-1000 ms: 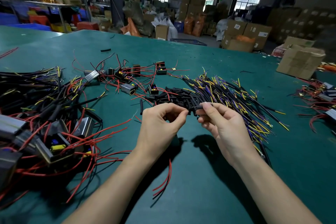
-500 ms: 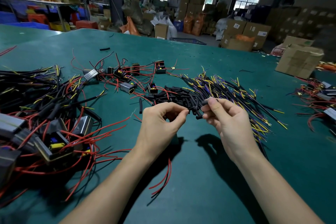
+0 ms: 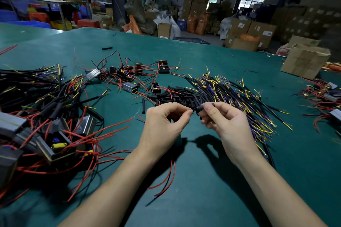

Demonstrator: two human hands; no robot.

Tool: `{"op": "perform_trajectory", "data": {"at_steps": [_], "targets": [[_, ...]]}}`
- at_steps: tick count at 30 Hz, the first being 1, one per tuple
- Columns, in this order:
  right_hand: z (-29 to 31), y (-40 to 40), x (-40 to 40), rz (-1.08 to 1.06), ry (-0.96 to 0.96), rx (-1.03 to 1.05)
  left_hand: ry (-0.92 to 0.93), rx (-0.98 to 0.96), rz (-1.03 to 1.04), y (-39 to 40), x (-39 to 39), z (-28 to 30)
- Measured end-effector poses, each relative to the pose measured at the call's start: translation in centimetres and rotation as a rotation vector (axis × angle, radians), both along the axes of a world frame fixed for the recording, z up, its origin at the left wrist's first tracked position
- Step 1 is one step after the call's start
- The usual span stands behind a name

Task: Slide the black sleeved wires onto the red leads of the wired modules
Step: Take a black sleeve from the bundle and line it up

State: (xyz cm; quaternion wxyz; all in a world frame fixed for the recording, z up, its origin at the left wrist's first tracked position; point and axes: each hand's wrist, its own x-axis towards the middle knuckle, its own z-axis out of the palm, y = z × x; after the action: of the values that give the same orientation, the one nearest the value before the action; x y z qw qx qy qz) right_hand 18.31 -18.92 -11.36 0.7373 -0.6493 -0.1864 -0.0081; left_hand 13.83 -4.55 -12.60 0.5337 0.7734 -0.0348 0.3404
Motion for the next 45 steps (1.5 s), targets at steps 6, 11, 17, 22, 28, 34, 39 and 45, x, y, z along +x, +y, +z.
{"op": "perform_trajectory", "data": {"at_steps": [6,11,17,22,28,34,39,45], "targets": [[0.0,-0.2,0.2,-0.03,-0.014,-0.012,0.005,0.036,-0.024,-0.3,-0.2,0.2],[0.2,-0.4,0.3,-0.026,-0.038,-0.064,0.007,0.07,-0.007,-0.1,-0.2,0.3],[0.2,-0.3,0.1,-0.009,-0.082,-0.13,-0.007,0.101,-0.017,-0.2,-0.4,0.4],[0.2,-0.1,-0.1,0.013,-0.06,-0.144,0.01,0.008,-0.133,-0.3,-0.7,0.8],[-0.2,0.6,-0.7,0.116,-0.063,-0.243,0.068,-0.031,-0.091,-0.3,-0.9,1.0],[-0.3,0.5,-0.6,0.09,-0.121,-0.339,0.028,0.11,-0.098,-0.3,-0.8,0.7],[0.0,-0.1,-0.5,0.085,-0.158,-0.507,0.047,0.132,-0.063,-0.1,-0.4,0.3],[1.1,-2.2,1.2,-0.05,-0.134,-0.43,0.121,0.085,-0.181,-0.2,-0.5,0.2]]}}
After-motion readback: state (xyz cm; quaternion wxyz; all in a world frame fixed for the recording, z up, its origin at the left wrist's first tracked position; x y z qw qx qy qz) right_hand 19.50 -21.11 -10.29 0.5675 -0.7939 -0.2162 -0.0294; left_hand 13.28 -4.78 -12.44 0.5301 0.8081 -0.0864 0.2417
